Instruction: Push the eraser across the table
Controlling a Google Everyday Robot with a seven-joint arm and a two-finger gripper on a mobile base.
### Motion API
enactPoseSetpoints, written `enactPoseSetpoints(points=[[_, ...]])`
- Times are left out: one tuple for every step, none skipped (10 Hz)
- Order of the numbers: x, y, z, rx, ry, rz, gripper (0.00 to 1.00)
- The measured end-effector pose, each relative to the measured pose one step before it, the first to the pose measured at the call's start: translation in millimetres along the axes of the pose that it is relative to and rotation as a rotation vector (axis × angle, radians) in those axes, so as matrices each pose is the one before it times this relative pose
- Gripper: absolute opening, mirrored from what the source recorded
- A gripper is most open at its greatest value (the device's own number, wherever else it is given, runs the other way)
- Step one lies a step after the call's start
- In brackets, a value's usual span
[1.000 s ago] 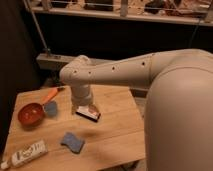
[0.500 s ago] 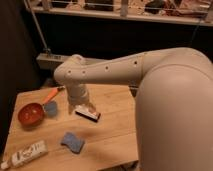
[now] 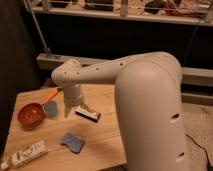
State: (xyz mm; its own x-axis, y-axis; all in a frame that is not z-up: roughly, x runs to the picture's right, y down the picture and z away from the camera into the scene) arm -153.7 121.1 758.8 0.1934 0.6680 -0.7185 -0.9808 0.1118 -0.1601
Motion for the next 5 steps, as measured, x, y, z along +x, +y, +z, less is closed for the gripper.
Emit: enactPoseSetpoints(points=[[-4.30,-1.29,8.04,-0.01805,0.01480,0.03724,0.74],[-10.83,-5.27,11.89,-0.02064,0.00438,0.08736,0.74],[-7.16,-5.08,5.55,0.00084,-0.00910,0.05901,0.74],[-6.59,-5.70,2.97,0.01029,-0.01967,0.05429,0.74],[-4.87,-6.00,6.94,0.02397,-0.02472,0.07279,0.74]])
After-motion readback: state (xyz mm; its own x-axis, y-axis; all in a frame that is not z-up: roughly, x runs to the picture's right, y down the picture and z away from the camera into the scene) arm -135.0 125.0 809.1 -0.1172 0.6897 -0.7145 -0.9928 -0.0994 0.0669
